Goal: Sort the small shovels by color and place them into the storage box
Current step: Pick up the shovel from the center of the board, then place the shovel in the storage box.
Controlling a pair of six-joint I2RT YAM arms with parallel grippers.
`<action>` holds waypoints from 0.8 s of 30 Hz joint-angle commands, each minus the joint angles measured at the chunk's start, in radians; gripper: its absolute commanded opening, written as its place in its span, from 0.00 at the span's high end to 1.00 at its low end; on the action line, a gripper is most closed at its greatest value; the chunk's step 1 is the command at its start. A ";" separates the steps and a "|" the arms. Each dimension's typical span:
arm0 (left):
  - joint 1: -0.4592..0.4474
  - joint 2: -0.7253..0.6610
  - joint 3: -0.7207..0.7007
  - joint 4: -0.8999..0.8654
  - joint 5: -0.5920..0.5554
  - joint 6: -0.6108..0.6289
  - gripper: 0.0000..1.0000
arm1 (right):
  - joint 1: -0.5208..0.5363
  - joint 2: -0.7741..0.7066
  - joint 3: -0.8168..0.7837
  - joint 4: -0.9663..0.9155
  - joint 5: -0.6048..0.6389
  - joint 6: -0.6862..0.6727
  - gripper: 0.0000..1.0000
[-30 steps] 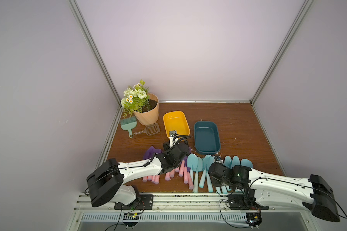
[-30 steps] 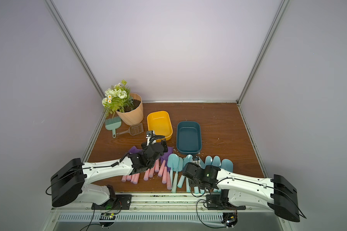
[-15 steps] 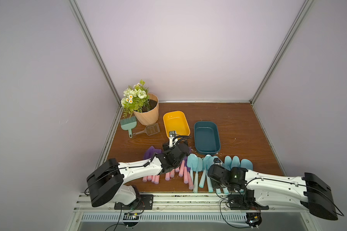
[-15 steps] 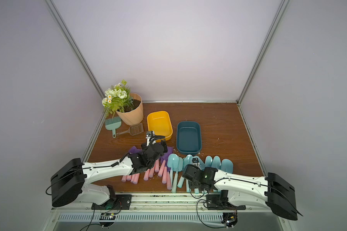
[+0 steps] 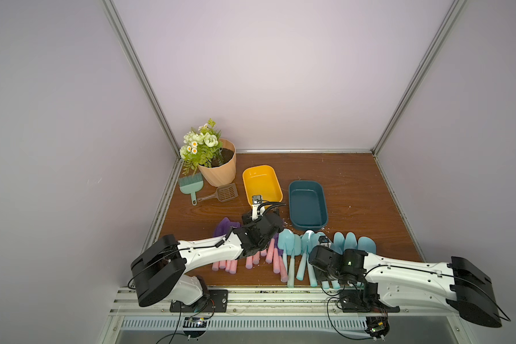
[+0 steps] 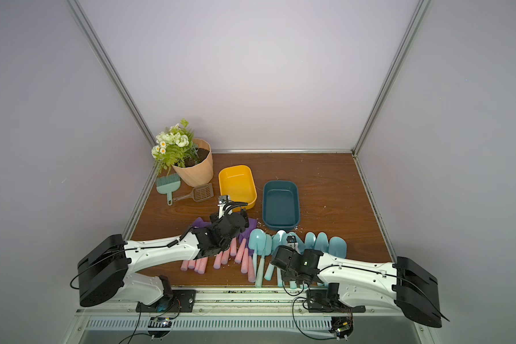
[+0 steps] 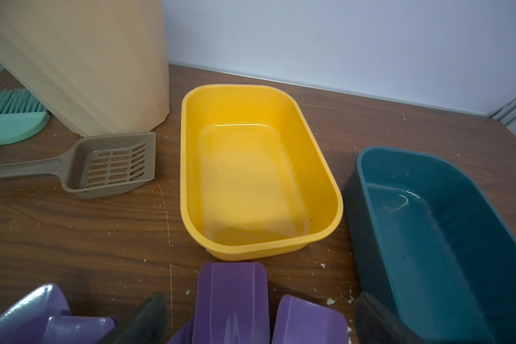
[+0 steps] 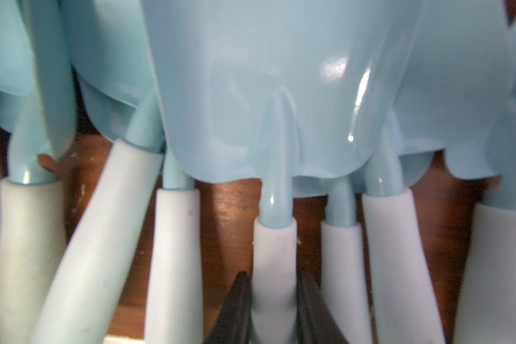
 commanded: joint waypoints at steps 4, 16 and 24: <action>-0.007 -0.028 0.049 -0.087 -0.075 -0.017 0.00 | 0.005 -0.126 0.119 -0.253 0.168 0.139 1.00; -0.007 -0.165 0.064 -0.230 -0.013 0.037 0.00 | -0.118 -0.108 0.415 -0.301 0.364 -0.057 1.00; 0.116 -0.186 0.090 -0.308 0.275 0.079 0.00 | -0.472 0.127 0.506 0.053 0.045 -0.468 1.00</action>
